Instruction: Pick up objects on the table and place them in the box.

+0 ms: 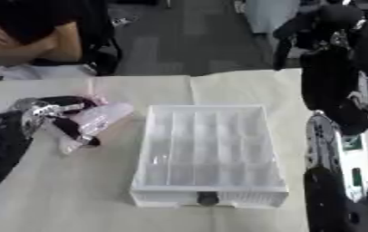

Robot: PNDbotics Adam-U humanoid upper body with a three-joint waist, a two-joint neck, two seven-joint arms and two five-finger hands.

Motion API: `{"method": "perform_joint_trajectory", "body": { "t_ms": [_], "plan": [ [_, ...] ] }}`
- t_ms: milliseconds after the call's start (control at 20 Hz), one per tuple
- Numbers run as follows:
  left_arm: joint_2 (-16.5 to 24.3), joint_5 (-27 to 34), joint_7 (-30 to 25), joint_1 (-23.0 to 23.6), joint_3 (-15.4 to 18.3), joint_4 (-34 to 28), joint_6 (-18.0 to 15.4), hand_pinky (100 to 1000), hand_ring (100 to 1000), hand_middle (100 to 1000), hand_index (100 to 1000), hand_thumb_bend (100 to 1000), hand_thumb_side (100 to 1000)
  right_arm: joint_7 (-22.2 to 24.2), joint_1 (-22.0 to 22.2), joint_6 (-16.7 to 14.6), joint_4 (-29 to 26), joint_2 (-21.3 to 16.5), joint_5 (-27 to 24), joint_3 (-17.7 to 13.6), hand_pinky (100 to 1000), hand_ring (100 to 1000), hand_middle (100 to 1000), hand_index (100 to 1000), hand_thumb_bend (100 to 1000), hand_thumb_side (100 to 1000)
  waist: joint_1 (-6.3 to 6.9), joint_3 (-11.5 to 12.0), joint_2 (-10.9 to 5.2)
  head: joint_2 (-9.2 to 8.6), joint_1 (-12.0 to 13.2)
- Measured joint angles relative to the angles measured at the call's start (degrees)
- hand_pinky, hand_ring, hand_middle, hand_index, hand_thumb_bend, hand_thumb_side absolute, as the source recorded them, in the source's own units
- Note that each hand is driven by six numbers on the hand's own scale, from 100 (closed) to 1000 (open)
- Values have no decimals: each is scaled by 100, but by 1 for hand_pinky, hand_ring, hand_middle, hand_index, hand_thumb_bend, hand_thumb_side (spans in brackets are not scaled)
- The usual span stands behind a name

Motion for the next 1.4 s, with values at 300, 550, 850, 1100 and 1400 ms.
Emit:
{"method": "perform_joint_trajectory", "body": {
  "t_ms": [300,550,850,1100,1400],
  "plan": [
    [-39,118,424,194,35,-146,-40,456,561,623,690,372,515,2,-3,2,0,3,-6,2,306,599,837,757,100,890,1,0,-3,0,-8],
    [-121,81,1295,382,36,-258,-309,432,533,592,661,326,526,19,-31,19,0,4,-7,3,304,598,834,745,100,878,1,-3,10,0,-24],
    [-200,-232,2051,427,35,-304,-544,414,496,553,619,286,501,54,-32,54,0,5,-7,3,303,597,833,740,100,879,-2,-6,34,0,-24],
    [-309,-382,2630,456,70,-577,-731,263,392,455,518,186,421,70,-33,70,0,5,-7,3,300,595,830,737,100,865,-25,-16,42,0,-25],
    [-437,-452,3802,484,141,-1699,-647,100,100,140,258,100,100,91,-33,91,0,5,0,1,299,595,827,733,100,855,-31,-31,72,0,-32]
  ]
}}
